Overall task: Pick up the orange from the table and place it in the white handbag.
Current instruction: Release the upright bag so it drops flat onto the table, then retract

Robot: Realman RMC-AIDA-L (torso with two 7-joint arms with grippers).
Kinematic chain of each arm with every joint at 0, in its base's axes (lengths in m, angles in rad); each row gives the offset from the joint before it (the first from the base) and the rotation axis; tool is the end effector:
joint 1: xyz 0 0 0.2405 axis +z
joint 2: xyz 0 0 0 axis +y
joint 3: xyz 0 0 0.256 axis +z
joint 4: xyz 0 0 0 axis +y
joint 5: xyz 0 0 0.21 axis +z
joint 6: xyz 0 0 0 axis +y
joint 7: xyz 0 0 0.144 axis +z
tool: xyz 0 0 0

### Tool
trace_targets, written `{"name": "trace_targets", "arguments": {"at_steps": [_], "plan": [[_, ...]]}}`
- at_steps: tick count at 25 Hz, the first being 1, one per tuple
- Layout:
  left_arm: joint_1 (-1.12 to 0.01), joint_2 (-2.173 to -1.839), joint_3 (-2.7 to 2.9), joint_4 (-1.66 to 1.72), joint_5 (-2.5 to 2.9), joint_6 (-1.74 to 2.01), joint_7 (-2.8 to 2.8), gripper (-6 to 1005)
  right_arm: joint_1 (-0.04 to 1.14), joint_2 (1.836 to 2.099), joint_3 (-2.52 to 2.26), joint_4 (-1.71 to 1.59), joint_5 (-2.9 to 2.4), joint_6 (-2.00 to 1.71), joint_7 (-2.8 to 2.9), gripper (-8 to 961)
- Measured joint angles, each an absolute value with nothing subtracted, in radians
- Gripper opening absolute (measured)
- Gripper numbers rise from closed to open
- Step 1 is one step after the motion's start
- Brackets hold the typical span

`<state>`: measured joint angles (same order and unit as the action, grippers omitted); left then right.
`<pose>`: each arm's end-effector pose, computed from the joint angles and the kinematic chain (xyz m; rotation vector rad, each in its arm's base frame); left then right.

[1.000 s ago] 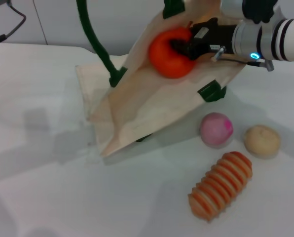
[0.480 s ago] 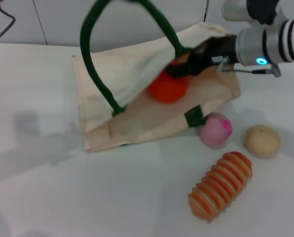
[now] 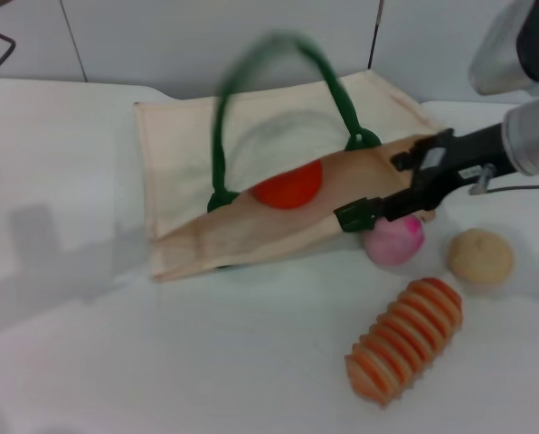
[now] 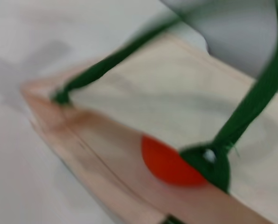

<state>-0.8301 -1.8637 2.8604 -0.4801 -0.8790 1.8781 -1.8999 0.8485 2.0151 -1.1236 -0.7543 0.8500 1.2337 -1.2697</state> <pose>-0.2174 0.3885 0.1396 -2.2744 -1.0918 -1.5658 0.1808 0.4234 -0.0164 -2.7987 0.4765 -0.0928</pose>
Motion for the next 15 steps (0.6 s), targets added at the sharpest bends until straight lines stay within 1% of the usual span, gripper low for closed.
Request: {"name": "trace_targets", "arguments": {"at_steps": [7,11,15], "plan": [[-0.817,-1.866,2.858,-0.48,-0.884,1.853,-1.888,511,0.744,2.016,-0.92,-0.866,0.822,1.245,-1.282,889],[-0.805,-1.872,2.86,-0.48,-0.891,1.83,-1.879,511,0.672,2.021,-0.802,-0.92,0.918,1.25,-1.351,888],[-0.792,-1.874,2.858,-0.48,-0.91,1.828,-1.873,511,0.63,2.021,-0.735,-0.918,1.041,1.278,-1.438,887]]}}
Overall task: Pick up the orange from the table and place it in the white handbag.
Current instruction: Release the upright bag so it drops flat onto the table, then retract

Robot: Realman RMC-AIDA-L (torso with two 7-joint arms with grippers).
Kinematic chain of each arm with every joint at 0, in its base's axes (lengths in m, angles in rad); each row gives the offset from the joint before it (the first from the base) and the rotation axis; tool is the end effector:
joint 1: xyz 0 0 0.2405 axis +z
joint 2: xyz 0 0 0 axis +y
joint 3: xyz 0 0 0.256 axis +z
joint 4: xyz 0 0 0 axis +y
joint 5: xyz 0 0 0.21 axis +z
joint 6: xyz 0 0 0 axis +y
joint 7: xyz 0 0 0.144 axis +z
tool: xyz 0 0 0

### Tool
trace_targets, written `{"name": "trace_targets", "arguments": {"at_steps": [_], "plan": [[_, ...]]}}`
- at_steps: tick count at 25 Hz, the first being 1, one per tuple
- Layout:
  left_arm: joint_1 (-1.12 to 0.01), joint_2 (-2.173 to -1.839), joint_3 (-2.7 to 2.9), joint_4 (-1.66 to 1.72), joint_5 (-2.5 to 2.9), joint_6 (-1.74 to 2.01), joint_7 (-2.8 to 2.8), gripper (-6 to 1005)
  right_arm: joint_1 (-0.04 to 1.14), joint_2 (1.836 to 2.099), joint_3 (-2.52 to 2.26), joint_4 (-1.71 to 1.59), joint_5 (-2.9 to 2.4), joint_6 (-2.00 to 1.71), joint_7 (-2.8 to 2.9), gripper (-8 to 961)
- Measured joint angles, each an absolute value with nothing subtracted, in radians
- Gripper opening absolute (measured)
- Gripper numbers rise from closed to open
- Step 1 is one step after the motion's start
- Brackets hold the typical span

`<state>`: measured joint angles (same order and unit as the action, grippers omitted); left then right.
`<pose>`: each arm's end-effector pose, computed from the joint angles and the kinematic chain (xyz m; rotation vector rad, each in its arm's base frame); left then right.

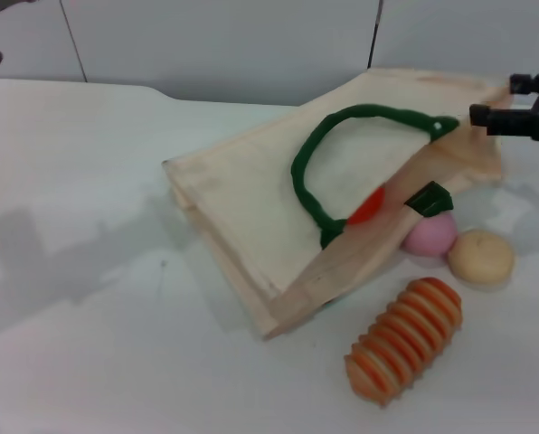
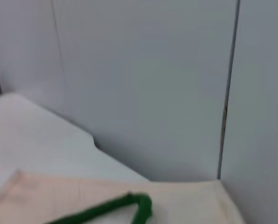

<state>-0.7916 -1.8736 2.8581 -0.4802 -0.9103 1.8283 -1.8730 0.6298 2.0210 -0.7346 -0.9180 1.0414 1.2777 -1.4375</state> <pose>-0.2343 0.3858 0.1399 -2.1766 -1.0997 -1.5536 0.2366 0.4124 0.0720 -2.4421 0.6151 0.3997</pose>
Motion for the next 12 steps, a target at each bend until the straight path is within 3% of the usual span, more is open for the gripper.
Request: {"name": "trace_targets", "arguments": {"at_steps": [12], "plan": [[-0.777,-1.878,2.855,-0.48,-0.931,1.82,-1.842,511,0.584,2.024,-0.585,-0.841,1.263,1.299,-1.609,885]]}}
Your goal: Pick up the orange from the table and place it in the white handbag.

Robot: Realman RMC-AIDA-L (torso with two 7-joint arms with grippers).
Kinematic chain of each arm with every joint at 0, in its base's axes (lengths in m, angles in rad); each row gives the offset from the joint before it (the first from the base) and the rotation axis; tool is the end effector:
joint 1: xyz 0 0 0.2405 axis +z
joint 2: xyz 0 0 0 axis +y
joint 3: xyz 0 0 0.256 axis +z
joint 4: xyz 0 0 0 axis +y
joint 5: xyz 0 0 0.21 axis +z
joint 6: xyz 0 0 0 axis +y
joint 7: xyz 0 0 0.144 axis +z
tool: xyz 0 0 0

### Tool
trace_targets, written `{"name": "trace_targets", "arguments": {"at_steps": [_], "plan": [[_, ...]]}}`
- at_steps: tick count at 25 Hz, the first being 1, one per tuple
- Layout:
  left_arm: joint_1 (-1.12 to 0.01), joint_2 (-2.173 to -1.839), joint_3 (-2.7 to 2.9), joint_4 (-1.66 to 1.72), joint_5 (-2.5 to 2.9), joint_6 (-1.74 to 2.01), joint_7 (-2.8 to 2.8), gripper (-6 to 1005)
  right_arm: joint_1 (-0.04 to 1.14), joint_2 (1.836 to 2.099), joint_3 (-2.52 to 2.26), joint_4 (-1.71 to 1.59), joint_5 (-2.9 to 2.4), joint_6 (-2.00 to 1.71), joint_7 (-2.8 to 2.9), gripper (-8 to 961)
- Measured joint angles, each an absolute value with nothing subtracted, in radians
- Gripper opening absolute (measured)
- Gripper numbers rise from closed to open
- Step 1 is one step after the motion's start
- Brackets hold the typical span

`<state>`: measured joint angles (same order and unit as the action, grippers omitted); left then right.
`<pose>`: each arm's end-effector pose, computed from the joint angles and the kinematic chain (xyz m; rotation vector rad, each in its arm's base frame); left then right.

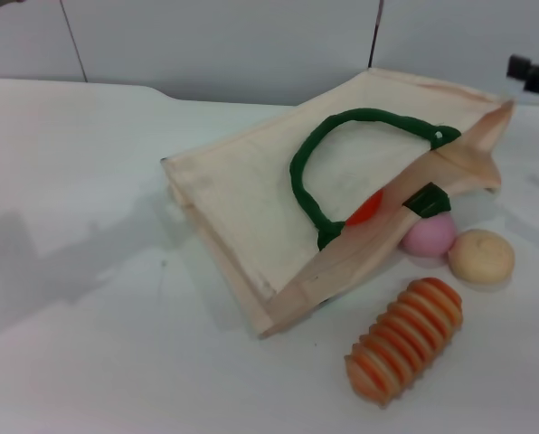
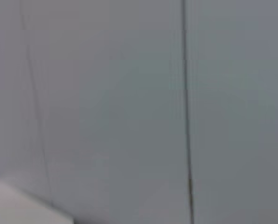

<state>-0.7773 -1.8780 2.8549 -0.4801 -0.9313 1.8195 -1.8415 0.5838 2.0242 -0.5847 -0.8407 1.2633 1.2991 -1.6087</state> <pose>-0.2395 0.3837 0.1410 -2.1451 -1.0653 -1.5555 0.2525 0.4030 0.0943 -2.2691 0.5904 0.6932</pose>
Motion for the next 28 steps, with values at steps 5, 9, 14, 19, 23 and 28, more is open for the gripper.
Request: {"name": "trace_targets", "arguments": {"at_steps": [5,9,14,19,23,28], "plan": [[-0.766,-1.893,2.853,-0.48,-0.945,1.801,-1.765,511,0.556,2.024,-0.523,-0.751,1.412,1.306,-1.762,884],[-0.744,-1.923,2.856,-0.48,-1.004,1.766,-1.654,511,0.547,2.025,-0.479,-0.647,1.525,1.306,-1.905,883],[-0.716,-1.965,2.854,-0.48,-1.071,1.716,-1.507,511,0.546,2.025,-0.413,-0.51,1.622,1.305,-2.098,883],[-0.699,-2.016,2.853,-0.48,-1.114,1.64,-1.336,511,0.546,2.025,-0.326,-0.357,1.728,1.305,-2.328,883],[-0.685,-2.029,2.851,-0.442,-1.142,1.602,-1.214,511,0.546,2.025,-0.268,-0.274,1.782,1.3,-2.453,883],[-0.654,-2.03,2.85,-0.34,-1.196,1.545,-1.024,511,0.544,2.025,-0.184,-0.212,1.795,1.296,-2.553,883]]}}
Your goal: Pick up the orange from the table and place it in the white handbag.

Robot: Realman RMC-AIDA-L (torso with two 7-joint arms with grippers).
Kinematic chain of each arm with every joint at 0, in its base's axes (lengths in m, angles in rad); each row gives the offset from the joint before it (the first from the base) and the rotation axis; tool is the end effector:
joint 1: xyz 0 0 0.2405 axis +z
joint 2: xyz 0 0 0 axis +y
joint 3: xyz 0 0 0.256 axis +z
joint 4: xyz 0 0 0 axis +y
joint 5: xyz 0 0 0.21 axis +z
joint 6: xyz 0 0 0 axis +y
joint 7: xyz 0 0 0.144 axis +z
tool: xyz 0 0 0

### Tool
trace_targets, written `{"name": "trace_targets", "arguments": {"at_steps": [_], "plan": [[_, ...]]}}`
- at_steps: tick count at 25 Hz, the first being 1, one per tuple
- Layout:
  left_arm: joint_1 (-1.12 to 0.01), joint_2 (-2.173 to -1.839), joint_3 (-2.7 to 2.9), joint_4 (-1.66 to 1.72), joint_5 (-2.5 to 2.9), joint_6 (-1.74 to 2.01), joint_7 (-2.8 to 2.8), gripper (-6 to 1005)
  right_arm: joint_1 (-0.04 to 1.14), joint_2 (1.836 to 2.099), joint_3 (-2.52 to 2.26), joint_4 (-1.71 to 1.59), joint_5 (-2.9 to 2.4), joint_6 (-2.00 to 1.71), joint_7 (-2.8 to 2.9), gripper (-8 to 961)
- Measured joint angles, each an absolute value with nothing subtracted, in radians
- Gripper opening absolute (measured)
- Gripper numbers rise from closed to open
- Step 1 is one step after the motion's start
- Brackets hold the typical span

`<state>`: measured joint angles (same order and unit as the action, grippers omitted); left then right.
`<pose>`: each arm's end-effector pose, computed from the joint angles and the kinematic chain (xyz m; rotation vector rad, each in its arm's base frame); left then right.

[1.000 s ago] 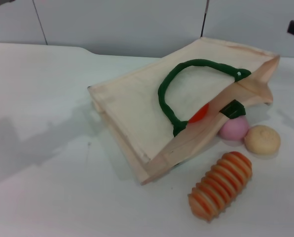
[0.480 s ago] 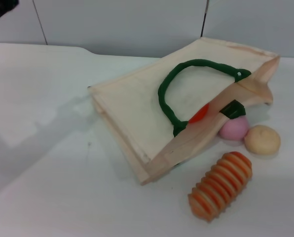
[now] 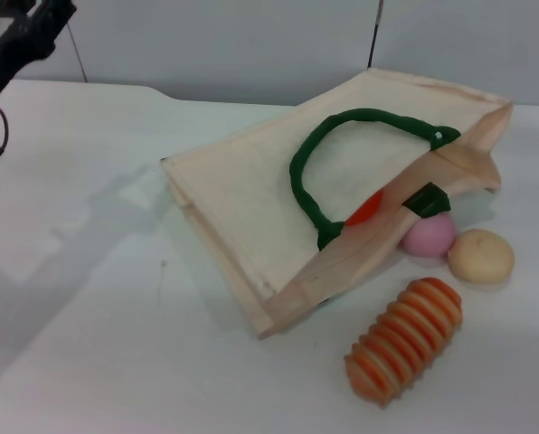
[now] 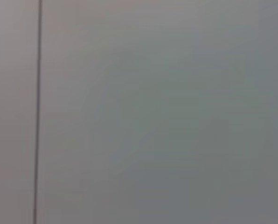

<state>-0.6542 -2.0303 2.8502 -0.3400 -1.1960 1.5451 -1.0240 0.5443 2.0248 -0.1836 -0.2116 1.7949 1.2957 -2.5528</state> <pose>-0.2844 0.3720 0.0828 -1.7697 -0.5548 -1.2428 0.3237 0.3688 0.0749 -1.5996 0.4391 0.8839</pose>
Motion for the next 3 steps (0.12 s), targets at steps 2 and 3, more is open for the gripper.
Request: {"name": "trace_targets", "arguments": {"at_steps": [2,3], "plan": [[-0.642,-2.031,2.85,-0.306,-1.22,1.533,-0.954,511,0.541,2.025,-0.167,-0.206,1.795,1.296,-2.56,883],[-0.638,-2.031,2.85,-0.291,-1.23,1.527,-0.913,511,0.539,2.025,-0.159,-0.205,1.795,1.296,-2.561,883]]}}
